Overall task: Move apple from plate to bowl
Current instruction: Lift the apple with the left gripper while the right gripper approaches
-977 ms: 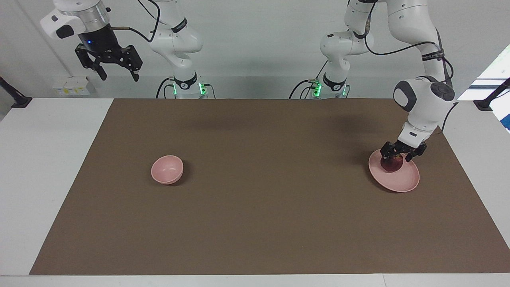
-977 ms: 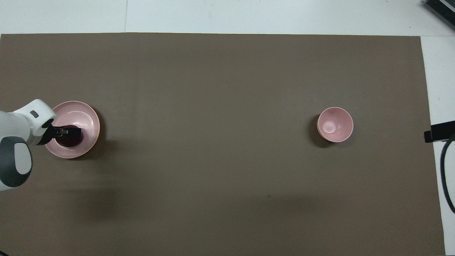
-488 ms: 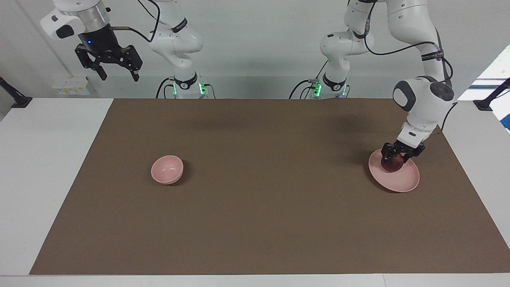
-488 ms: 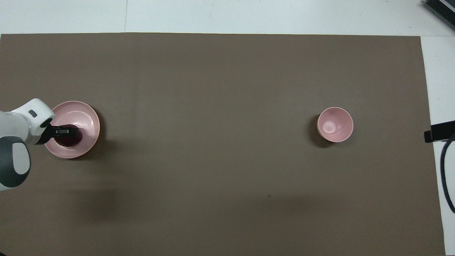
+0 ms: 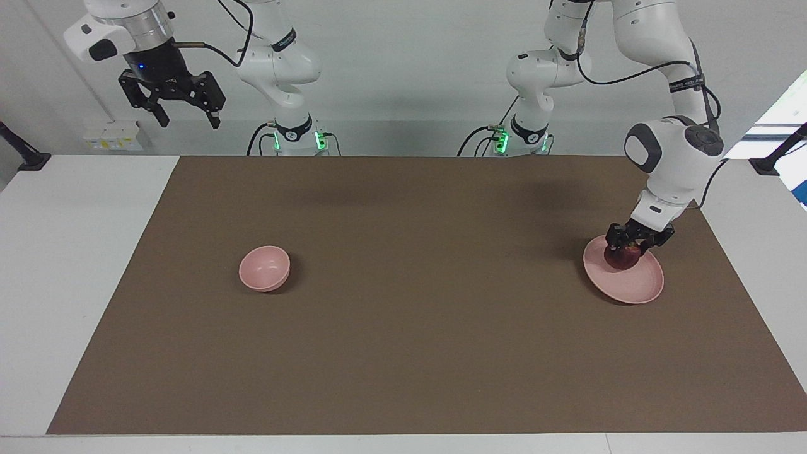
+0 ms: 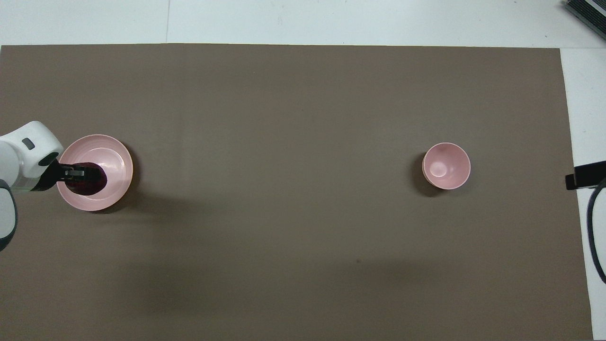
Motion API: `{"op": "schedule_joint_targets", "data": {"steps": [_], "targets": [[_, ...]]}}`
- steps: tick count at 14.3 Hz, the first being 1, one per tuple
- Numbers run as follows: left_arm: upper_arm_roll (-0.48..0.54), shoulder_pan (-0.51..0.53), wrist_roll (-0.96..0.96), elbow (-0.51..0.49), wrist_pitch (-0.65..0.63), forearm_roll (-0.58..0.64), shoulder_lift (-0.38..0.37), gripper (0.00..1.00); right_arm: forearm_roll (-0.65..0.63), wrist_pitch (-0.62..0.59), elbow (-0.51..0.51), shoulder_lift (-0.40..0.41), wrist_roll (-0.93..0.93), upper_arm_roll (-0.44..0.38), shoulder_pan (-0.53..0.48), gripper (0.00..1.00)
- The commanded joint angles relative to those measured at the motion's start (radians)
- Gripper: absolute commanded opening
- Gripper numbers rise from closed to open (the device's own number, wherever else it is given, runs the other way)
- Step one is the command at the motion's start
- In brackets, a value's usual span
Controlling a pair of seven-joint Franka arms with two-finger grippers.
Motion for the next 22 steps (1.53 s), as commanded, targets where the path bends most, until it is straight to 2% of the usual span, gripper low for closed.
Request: {"op": "schedule_joint_targets", "data": {"steps": [1,5,7,10,12,15,20,22], "targets": [[0.006,-0.079,-0.015,-0.002,-0.072,-0.1,-0.067,0.0,0.012,-0.008,-0.001,-0.007,-0.004,-0.004,-0.007,1.0],[0.006,-0.244,-0.191,0.027,-0.074,-0.194,-0.071,0.0,0.013,-0.028,0.001,-0.01,-0.006,0.007,-0.004,1.0],[0.006,-0.31,-0.24,0.035,-0.072,-0.298,-0.068,0.0,0.019,0.001,-0.008,-0.018,0.012,0.01,0.0,1.0],[0.006,-0.399,-0.26,0.047,-0.064,-0.412,-0.067,0.0,0.024,0.055,-0.076,-0.033,0.1,0.036,0.0,1.0],[0.004,-0.427,-0.285,0.058,-0.046,-0.518,-0.063,0.0,0.103,0.122,-0.15,-0.029,0.185,0.036,0.035,1.0],[-0.042,-0.453,-0.316,0.058,0.086,-0.66,-0.058,0.0,0.165,0.245,-0.214,-0.009,0.378,0.036,0.121,1.0],[-0.141,-0.453,-0.349,0.054,0.311,-0.797,-0.054,0.0,0.297,0.296,-0.227,0.072,0.661,0.036,0.183,1.0],[-0.174,-0.453,-0.349,0.054,0.371,-0.846,-0.048,0.0,0.418,0.307,-0.237,0.097,0.823,0.036,0.187,1.0]]}}
